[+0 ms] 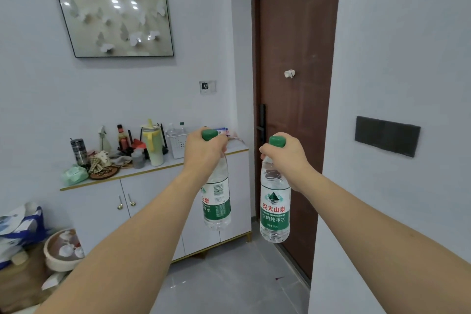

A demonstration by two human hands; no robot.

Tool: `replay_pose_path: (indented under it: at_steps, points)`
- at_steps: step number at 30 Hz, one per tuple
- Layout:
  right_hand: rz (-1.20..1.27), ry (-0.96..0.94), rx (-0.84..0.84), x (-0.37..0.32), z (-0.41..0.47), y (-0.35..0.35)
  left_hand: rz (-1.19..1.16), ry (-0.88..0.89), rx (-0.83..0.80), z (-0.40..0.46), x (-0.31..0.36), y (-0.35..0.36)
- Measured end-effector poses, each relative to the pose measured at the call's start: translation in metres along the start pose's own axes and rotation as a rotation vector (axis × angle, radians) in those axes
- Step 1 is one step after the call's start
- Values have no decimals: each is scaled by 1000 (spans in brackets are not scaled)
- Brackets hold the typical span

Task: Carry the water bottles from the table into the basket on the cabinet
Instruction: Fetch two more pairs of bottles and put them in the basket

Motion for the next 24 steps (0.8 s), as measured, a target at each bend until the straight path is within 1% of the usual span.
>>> replay_pose_path:
  at_steps: [5, 15, 21, 24]
  points:
    - [-13, 0, 1, 28, 64, 48, -40, -18, -9, 74, -41, -10]
    - [-30, -81, 8, 44, 226, 161, -43, 22, -10, 250, -112, -40]
    - [-35, -41, -24, 82, 306, 212, -34, -40, -10, 333, -172, -37]
    - [-51, -32, -32, 105, 347, 230, -35, -39, -5, 373, -206, -33]
Point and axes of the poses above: each hand's wrist, its own z-axis towards the middle knuckle, its own y-axis out of the palm, x = y × z, the point moved 7 cm from there along z, towards the middle knuckle, and after that the axes turned 2 degrees about -x, right-handed, at the moved point
